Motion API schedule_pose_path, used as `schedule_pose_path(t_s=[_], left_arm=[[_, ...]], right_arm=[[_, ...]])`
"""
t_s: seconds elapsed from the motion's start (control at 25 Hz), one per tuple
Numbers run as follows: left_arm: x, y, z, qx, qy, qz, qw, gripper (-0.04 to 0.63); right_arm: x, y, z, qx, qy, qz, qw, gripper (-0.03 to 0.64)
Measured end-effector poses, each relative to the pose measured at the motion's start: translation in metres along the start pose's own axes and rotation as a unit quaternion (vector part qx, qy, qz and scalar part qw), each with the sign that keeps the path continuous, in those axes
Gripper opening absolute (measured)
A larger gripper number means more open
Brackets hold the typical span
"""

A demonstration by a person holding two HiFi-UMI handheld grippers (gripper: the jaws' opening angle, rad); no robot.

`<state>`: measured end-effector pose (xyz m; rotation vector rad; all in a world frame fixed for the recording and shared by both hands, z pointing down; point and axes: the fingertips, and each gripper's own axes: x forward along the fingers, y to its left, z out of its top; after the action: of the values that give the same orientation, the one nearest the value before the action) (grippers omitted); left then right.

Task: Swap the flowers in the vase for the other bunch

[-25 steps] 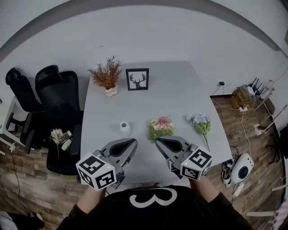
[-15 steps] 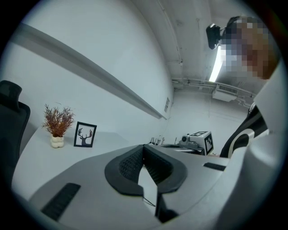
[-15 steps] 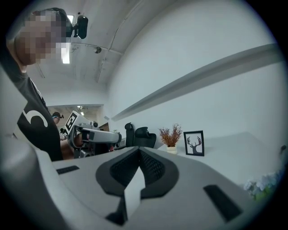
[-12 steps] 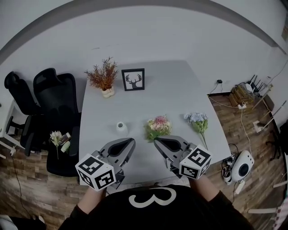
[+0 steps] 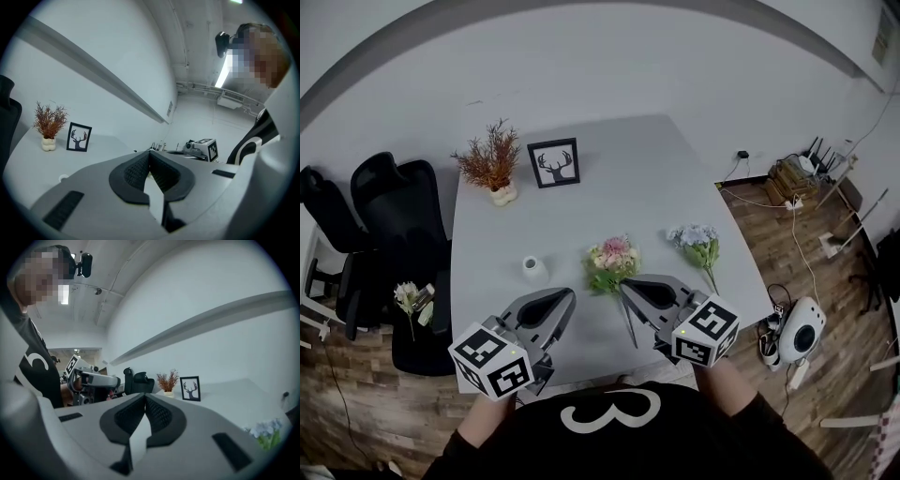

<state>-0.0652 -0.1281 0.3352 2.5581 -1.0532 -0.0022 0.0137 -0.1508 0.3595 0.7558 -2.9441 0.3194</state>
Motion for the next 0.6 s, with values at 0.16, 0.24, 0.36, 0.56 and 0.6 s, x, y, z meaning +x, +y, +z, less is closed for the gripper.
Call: schedule_pose_path(t_s=[0.16, 0.24, 0.36, 0.56, 0.6], left_arm=[[0.009, 0.001, -0.003, -0.006, 0.009, -0.001, 0.9999, 0.011], [0.013, 0.004, -0.004, -0.009, 0.014, 0.005, 0.9998, 0.011], [0.020, 0.011, -0.008, -0.017, 0.023, 0.022, 0.9993, 0.010], [0.029, 0.010, -0.009, -0.022, 0.022, 0.020, 0.9993, 0.011], [0.030, 0.013, -0.012, -0.023, 0.029, 0.025, 0.9990, 0.011]], right_arm=[[-0.021, -0.036, -0.006, 0.013, 0.013, -0.032, 0.999, 0.011], [-0.032, -0.061, -0.008, 0.011, 0.018, -0.060, 0.998, 0.015], [-0.051, -0.100, -0.011, 0.018, 0.018, -0.110, 0.994, 0.089], [-0.079, -0.169, -0.029, 0.018, 0.037, -0.198, 0.979, 0.261], [-0.085, -0.184, -0.036, 0.024, 0.041, -0.219, 0.975, 0.276]])
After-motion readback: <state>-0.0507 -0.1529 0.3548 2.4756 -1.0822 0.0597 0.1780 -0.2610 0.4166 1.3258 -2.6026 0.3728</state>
